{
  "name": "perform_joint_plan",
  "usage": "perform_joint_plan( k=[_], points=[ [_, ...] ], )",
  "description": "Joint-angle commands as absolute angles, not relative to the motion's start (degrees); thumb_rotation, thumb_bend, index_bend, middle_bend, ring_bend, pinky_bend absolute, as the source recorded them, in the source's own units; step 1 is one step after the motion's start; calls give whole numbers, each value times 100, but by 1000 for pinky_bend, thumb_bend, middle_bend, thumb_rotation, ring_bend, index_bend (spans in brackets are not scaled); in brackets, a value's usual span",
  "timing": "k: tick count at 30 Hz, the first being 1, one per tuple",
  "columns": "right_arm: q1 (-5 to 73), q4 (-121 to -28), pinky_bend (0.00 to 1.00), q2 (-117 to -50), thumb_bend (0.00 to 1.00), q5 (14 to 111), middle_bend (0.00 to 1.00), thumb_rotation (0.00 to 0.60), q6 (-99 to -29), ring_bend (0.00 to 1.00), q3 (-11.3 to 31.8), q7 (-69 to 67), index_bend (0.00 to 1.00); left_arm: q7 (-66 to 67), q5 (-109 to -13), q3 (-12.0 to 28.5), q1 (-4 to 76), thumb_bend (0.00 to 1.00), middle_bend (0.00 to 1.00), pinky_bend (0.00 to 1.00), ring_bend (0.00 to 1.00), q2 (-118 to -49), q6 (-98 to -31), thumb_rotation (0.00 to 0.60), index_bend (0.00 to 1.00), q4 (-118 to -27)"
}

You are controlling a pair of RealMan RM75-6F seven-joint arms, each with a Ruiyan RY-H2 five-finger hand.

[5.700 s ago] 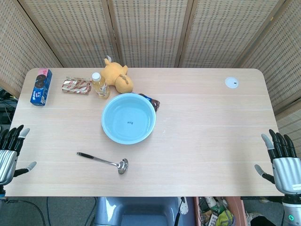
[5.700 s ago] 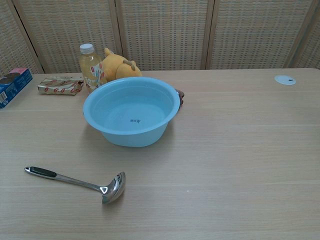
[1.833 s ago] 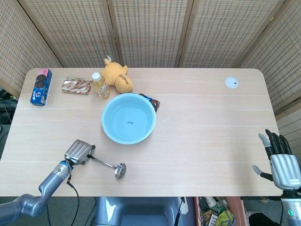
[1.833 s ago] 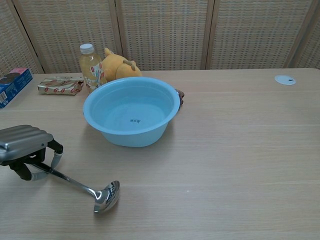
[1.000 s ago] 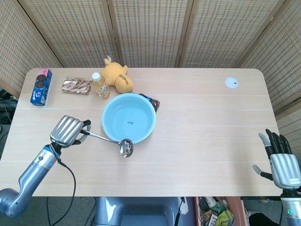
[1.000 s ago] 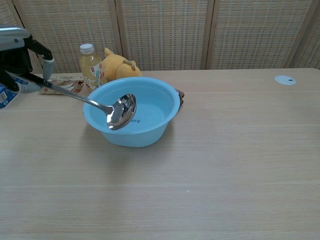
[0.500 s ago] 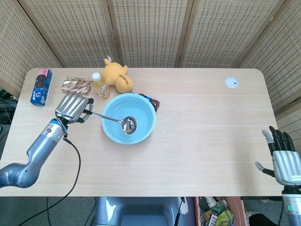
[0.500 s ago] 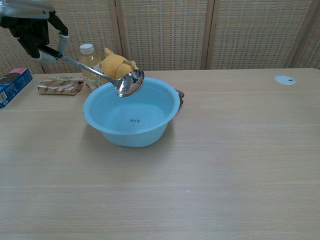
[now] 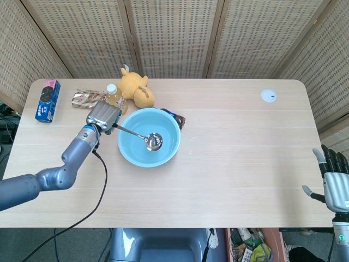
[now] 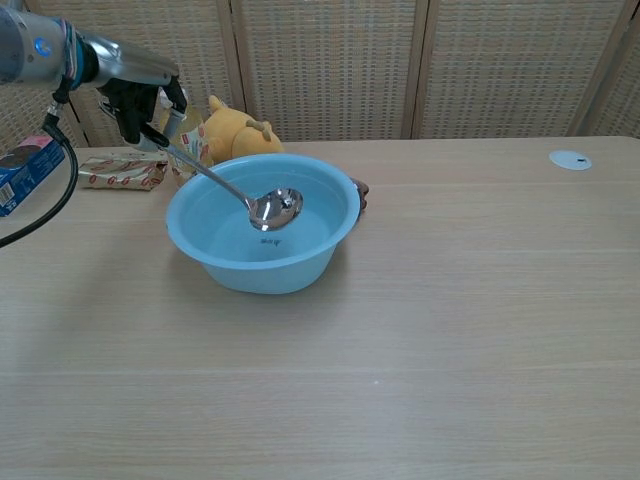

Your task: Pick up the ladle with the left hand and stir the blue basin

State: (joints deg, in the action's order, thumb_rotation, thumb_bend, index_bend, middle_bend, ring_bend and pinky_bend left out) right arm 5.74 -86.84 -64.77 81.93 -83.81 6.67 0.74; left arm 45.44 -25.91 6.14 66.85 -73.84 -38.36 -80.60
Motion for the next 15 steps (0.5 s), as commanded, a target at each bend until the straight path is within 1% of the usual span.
perform_joint_plan(
  k=[1,6,15],
  points=[
    [573,-8653,0,-6468,0,8242,0,600,-8417,0,670,18,0,4795,-2183,295,7063,422,1000,1000,1000,-7856,-3737,600,677,-7626],
    [601,-8545,0,-6482,0,8325,0,600,-8431,0,671,-129,0,5109,-2058,60,7324,422,1000,1000,1000,-8120,-3999,600,678,-7404],
    [618,-8455,0,-6510,0,8394,0,600,-8465,0,666,-239,0,5591,-1649,-196,7638,422,1000,1000,1000,-8492,-4118,600,680,-6968]
  ],
)
